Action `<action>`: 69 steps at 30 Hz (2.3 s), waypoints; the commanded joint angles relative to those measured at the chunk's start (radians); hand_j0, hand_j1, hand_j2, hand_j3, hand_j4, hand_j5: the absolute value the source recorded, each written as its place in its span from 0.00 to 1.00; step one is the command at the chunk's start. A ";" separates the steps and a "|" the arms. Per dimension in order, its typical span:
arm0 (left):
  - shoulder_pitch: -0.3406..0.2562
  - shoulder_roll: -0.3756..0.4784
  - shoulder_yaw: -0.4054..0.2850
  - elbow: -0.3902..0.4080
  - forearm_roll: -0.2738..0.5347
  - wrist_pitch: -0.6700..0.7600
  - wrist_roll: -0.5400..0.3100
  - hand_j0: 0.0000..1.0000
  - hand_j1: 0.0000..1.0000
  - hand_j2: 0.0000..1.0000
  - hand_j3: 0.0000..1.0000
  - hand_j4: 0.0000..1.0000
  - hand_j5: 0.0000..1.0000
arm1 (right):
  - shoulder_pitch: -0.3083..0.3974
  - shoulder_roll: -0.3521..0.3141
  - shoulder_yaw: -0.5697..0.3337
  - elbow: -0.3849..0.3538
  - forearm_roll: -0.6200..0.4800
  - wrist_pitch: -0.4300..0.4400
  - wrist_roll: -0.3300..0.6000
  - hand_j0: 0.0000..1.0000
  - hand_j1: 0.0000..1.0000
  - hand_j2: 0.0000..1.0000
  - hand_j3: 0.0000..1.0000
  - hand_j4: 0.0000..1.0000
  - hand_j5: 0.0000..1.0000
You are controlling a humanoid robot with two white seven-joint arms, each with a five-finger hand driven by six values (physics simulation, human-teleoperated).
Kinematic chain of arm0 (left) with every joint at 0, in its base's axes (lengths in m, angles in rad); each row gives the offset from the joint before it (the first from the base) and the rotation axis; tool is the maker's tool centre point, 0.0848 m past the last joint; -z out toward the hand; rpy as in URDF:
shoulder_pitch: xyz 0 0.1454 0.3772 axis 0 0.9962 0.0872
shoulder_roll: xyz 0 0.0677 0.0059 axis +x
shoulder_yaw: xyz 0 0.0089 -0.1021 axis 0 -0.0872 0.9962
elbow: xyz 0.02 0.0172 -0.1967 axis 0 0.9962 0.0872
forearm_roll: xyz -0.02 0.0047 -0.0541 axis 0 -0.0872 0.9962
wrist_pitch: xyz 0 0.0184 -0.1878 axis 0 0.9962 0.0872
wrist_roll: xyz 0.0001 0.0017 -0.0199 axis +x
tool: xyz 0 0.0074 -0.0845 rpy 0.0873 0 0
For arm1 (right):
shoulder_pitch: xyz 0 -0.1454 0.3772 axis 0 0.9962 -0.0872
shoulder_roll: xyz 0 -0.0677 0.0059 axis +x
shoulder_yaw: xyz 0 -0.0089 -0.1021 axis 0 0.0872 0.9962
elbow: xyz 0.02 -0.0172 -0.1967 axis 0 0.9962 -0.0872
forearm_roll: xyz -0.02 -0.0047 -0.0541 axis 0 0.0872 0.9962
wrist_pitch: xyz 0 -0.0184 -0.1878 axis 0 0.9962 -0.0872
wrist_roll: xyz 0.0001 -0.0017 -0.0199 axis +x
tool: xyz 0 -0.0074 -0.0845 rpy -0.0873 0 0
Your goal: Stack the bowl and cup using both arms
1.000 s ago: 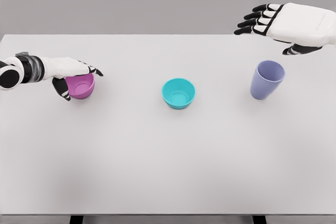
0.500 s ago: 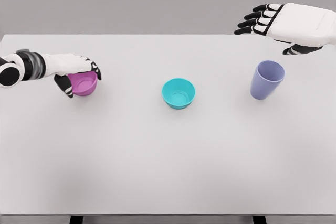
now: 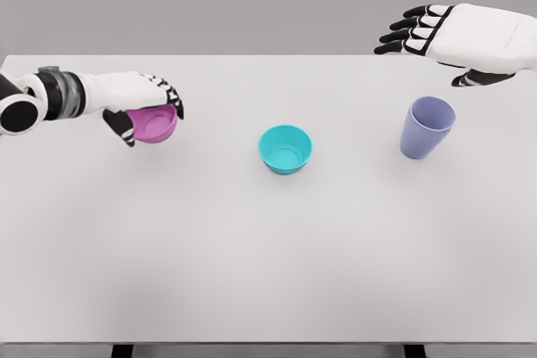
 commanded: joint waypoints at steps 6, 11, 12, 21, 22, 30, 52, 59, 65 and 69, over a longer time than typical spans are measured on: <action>-0.008 -0.001 0.001 -0.060 0.001 0.001 0.000 0.61 0.61 0.61 0.61 0.61 0.61 | 0.002 0.001 0.000 0.000 -0.004 0.003 -0.001 1.00 1.00 1.00 1.00 1.00 1.00; -0.011 -0.011 0.001 -0.076 -0.001 0.001 0.000 0.61 0.61 0.61 0.61 0.61 0.61 | 0.000 0.001 0.000 0.000 -0.004 0.003 -0.001 1.00 1.00 1.00 1.00 1.00 1.00; -0.012 -0.011 0.002 -0.076 -0.001 0.001 0.000 0.61 0.61 0.61 0.61 0.61 0.61 | 0.000 -0.002 0.000 0.000 -0.004 0.003 -0.001 1.00 1.00 1.00 1.00 1.00 1.00; -0.014 -0.058 0.001 -0.076 -0.007 0.001 0.000 0.61 0.61 0.61 0.61 0.61 0.61 | 0.005 -0.004 0.000 0.000 -0.004 0.003 -0.001 1.00 1.00 1.00 1.00 1.00 1.00; -0.014 -0.061 0.001 -0.077 -0.007 0.001 0.000 0.61 0.61 0.61 0.61 0.61 0.61 | 0.005 -0.004 0.000 0.000 -0.004 0.003 -0.001 1.00 1.00 1.00 1.00 1.00 1.00; -0.029 -0.107 0.002 -0.079 -0.007 0.001 0.000 0.62 0.62 0.62 0.62 0.62 0.62 | 0.006 -0.005 0.000 0.000 -0.004 0.003 -0.001 1.00 1.00 1.00 1.00 1.00 1.00; -0.029 -0.210 0.002 -0.080 -0.016 0.001 0.000 0.62 0.62 0.62 0.62 0.62 0.62 | 0.006 -0.007 0.000 0.003 -0.004 0.003 -0.001 1.00 1.00 1.00 1.00 1.00 1.00; -0.028 -0.273 0.001 -0.079 -0.051 0.002 0.000 0.62 0.62 0.62 0.62 0.62 0.62 | 0.008 -0.005 0.000 0.005 -0.004 0.003 -0.001 1.00 1.00 1.00 1.00 1.00 1.00; -0.026 -0.291 -0.001 -0.077 -0.051 0.002 0.000 0.62 0.62 0.62 0.62 0.62 0.62 | 0.008 -0.011 0.000 0.005 -0.004 0.003 -0.001 1.00 1.00 1.00 1.00 1.00 1.00; -0.026 -0.317 -0.002 -0.074 -0.059 0.004 0.000 0.62 0.62 0.62 0.62 0.62 0.62 | 0.008 -0.005 0.000 0.005 -0.004 0.003 -0.001 1.00 1.00 1.00 1.00 1.00 1.00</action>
